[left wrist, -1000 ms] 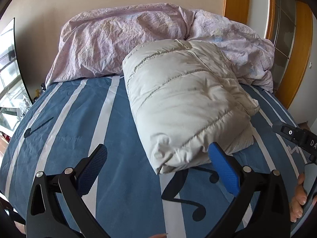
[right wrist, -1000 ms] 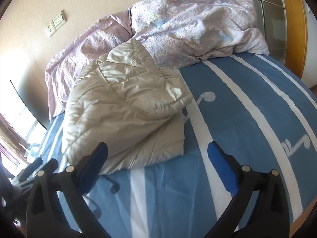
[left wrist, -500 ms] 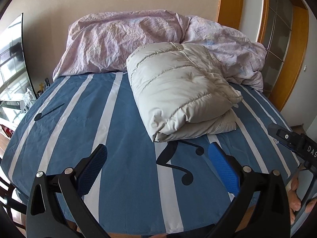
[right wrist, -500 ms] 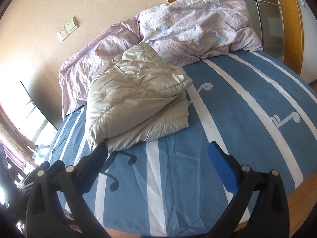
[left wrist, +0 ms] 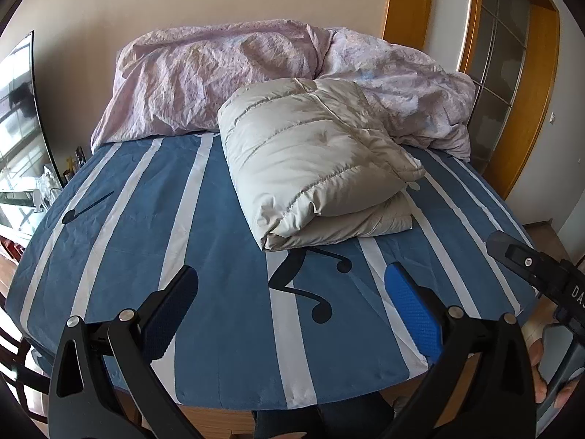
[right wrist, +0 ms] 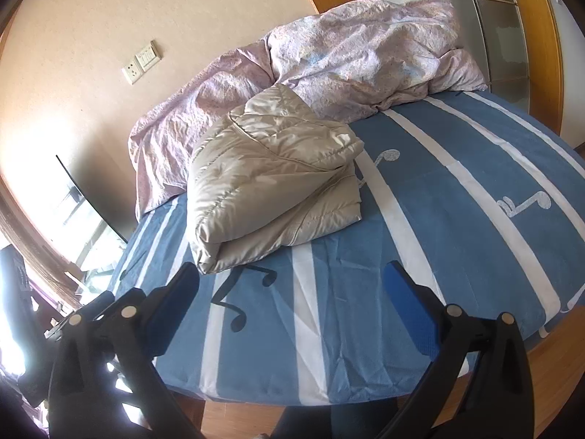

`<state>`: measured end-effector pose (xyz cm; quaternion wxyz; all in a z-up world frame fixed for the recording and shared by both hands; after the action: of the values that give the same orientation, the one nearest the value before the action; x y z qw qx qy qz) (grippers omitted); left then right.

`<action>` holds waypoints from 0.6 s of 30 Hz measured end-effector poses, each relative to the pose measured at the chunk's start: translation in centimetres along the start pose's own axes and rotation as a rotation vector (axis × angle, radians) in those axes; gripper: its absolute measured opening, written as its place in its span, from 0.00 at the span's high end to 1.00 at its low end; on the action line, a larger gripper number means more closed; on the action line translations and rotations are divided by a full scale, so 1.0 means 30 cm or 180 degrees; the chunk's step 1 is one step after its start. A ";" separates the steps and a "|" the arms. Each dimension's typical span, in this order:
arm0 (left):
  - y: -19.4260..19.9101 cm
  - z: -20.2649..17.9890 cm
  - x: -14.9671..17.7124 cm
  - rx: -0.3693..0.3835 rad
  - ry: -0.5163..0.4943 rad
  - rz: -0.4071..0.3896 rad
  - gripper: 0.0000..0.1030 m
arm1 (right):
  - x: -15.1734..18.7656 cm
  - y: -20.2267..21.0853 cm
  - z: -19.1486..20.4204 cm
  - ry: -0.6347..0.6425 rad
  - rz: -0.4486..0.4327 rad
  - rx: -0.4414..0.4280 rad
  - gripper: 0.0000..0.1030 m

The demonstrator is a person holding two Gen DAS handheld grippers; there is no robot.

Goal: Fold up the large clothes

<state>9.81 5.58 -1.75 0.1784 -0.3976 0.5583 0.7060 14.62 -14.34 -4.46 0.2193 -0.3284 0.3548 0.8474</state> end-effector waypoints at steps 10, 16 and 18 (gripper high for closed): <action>0.015 -0.020 0.004 0.0141 0.0024 0.0060 0.01 | 0.011 0.018 -0.007 -0.0102 0.0005 -0.0074 0.02; 0.014 -0.028 0.004 0.0154 0.0025 0.0069 0.01 | 0.013 0.015 -0.001 -0.0098 0.0014 -0.0074 0.02; 0.013 -0.027 0.004 0.0149 0.0027 0.0071 0.01 | 0.012 0.013 0.000 -0.0089 0.0013 -0.0076 0.02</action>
<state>9.75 4.68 -1.63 0.1775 -0.3900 0.5798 0.6930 14.12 -14.54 -4.53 0.2186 -0.3185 0.3422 0.8566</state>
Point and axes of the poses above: each gripper's, at about its wrist camera, not at the fingertips, and y roughly against the way its jaws point, z to its left, x to its underside, the point moved 5 cm from there along -y, roughly the way its jaws point, and after that the axes turned 12 degrees about -x, right-handed, at the moved point
